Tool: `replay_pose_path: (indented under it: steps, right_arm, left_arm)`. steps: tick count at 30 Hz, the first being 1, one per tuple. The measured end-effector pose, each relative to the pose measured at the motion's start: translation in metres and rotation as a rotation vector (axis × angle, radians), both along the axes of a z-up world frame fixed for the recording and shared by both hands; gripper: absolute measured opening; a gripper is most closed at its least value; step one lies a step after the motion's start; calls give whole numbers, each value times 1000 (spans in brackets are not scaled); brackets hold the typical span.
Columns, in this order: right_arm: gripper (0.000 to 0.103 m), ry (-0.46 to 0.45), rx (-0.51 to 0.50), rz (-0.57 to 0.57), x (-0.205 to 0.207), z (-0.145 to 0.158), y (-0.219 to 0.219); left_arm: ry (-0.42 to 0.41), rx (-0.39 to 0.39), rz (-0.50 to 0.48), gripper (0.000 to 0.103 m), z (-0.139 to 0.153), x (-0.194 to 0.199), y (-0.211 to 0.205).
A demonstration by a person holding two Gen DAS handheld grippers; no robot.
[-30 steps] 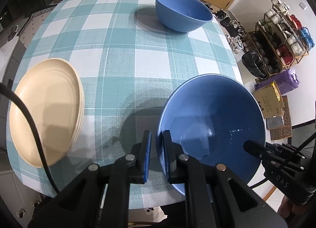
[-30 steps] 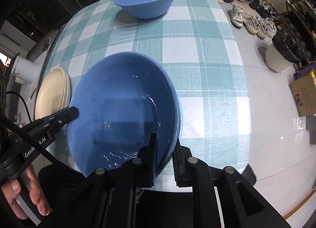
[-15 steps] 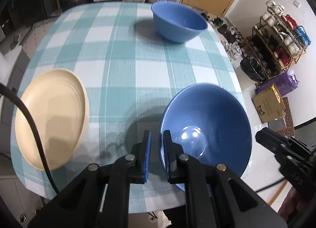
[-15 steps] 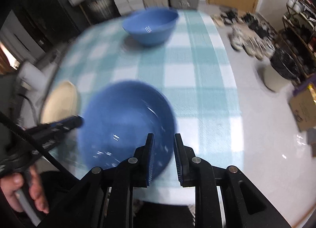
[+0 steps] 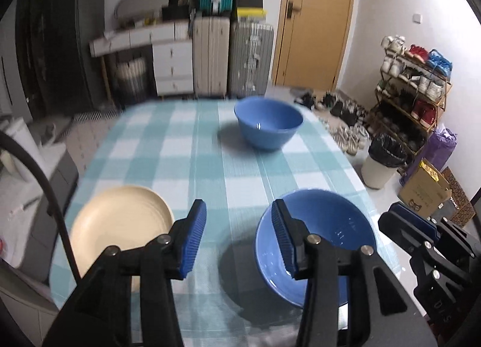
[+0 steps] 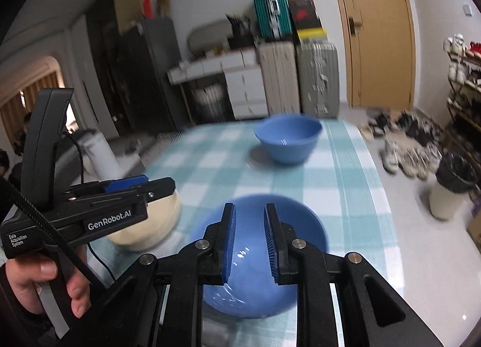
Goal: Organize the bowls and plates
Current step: 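Lift both grippers up and away from the nested bowls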
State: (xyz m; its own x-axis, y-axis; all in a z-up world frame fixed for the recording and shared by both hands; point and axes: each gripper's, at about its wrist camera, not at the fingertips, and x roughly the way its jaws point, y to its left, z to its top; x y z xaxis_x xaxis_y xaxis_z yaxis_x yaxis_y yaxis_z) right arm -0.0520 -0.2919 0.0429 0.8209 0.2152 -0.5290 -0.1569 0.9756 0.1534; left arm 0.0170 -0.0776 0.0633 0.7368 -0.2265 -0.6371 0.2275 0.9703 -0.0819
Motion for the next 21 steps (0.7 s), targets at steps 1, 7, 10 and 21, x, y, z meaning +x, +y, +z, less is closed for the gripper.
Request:
replay_pose_path:
  steps: [1, 7, 10, 21]
  right_arm:
    - [19, -42, 4, -1, -7, 2, 3]
    - [22, -188, 26, 27, -34, 7, 17]
    - [37, -224, 36, 46, -41, 6, 28]
    - [86, -353, 16, -67, -55, -6, 37]
  left_arm:
    - [-21, -5, 4, 45, 3, -5, 3]
    - [-215, -20, 24, 50, 27, -47, 19]
    - [-270, -5, 36, 65, 27, -54, 24]
    - [-434, -4, 21, 93, 10, -56, 26]
